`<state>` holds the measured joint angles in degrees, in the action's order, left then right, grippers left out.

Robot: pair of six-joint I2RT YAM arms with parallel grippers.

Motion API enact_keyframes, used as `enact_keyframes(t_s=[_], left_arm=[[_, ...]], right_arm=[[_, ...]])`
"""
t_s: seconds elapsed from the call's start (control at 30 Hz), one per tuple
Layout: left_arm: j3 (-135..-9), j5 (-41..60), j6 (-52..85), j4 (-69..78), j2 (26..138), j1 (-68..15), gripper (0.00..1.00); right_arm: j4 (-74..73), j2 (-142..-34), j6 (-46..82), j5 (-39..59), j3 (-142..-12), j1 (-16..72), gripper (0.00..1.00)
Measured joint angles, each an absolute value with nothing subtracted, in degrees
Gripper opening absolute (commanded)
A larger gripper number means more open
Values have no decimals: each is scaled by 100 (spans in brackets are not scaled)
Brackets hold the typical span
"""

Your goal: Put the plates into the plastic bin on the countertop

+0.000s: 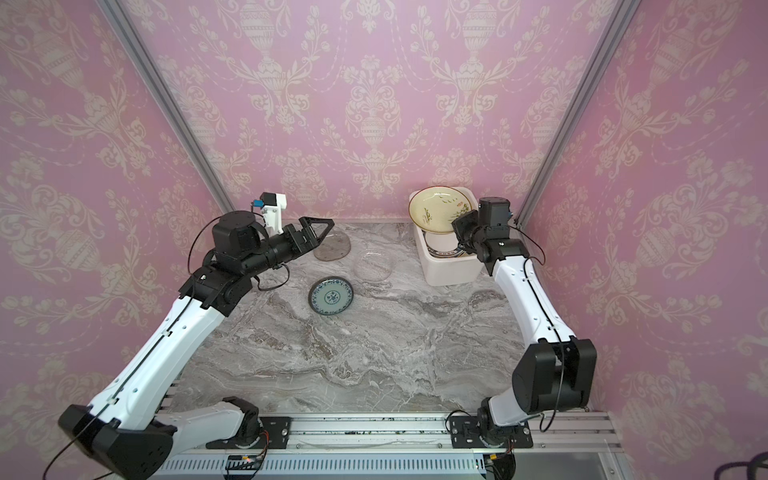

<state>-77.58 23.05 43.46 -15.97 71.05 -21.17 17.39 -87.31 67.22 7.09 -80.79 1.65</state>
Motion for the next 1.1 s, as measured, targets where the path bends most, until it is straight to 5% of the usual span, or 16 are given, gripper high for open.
enact_keyframes(t_s=[0.5,0.87,1.1], left_arm=[[-10307,2119,2644,-3317,8812,-3186,99],[-10989,1826,2274,-4086,9450,-3358,99],[-12746,1579,1907,-4965,10311,-3660,99]], right_arm=[[1011,-10787,7555,121,-8493,19,0],[969,-11616,7660,-255,-9384,19,0],[871,-11869,7651,-336,-9644,19,0]])
